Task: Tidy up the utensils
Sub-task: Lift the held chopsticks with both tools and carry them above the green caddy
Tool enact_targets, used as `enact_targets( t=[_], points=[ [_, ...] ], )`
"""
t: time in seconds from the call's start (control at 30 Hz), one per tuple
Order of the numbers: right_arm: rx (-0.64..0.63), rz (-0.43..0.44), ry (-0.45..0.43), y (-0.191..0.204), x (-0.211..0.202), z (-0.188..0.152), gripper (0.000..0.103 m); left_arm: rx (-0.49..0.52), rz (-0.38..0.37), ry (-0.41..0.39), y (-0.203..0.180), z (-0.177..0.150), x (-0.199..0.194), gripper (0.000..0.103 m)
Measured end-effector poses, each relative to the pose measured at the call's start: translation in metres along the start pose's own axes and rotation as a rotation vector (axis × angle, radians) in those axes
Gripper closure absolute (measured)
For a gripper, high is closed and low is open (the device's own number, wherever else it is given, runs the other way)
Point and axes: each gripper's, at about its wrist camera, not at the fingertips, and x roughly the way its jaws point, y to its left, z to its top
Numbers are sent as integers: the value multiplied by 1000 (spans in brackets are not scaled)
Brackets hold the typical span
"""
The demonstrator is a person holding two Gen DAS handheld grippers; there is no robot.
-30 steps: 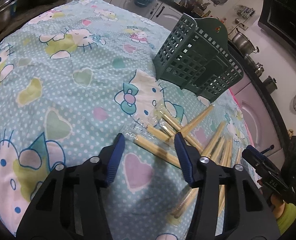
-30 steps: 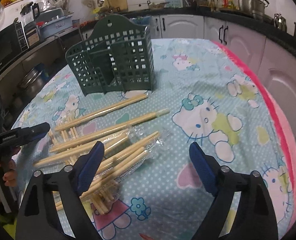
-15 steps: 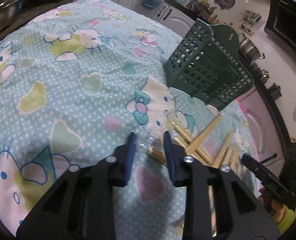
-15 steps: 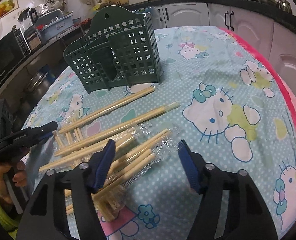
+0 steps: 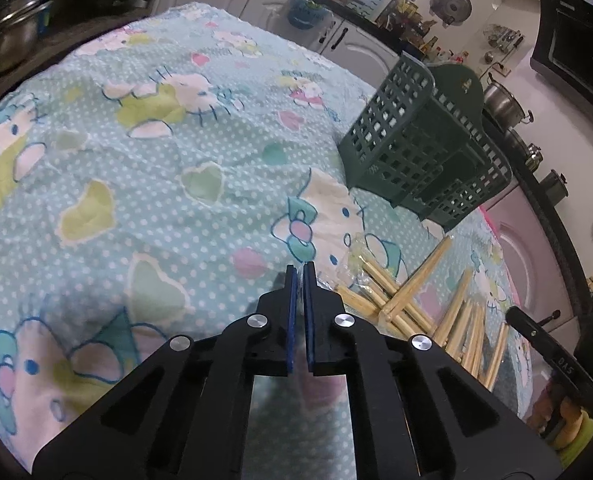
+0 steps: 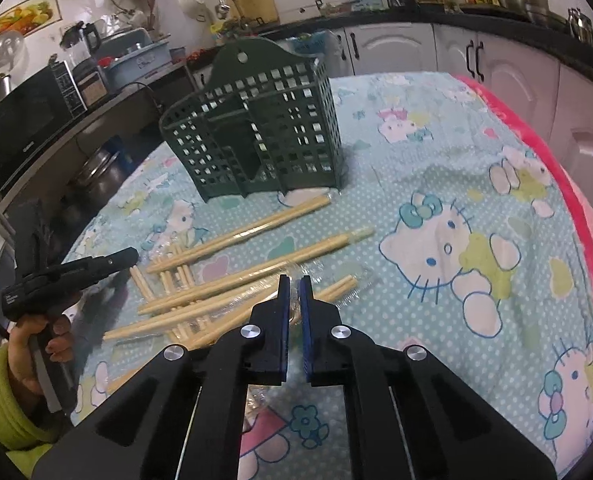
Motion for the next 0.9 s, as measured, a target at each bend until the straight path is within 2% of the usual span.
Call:
enact_targets(
  t=[0.3,0.5,0.6,0.7,0.9],
  points=[
    [-90,2,-63,21,-24,15,98,0,32,-97,15,13,-41,102],
    [-126,32,-109,36,-46,36,99,17,57,-194,18,30,-80,102],
    [-131,74,-119,44,-57,48,99,47,60,-239,12,38,-100,102],
    [-155,82,-134,52,-68,60,99,88,34,-272,-1,46,-119,102],
    [-199,87,-172,69,-86,75,99,172,-40,-285,-37,54,-139,102]
  ],
)
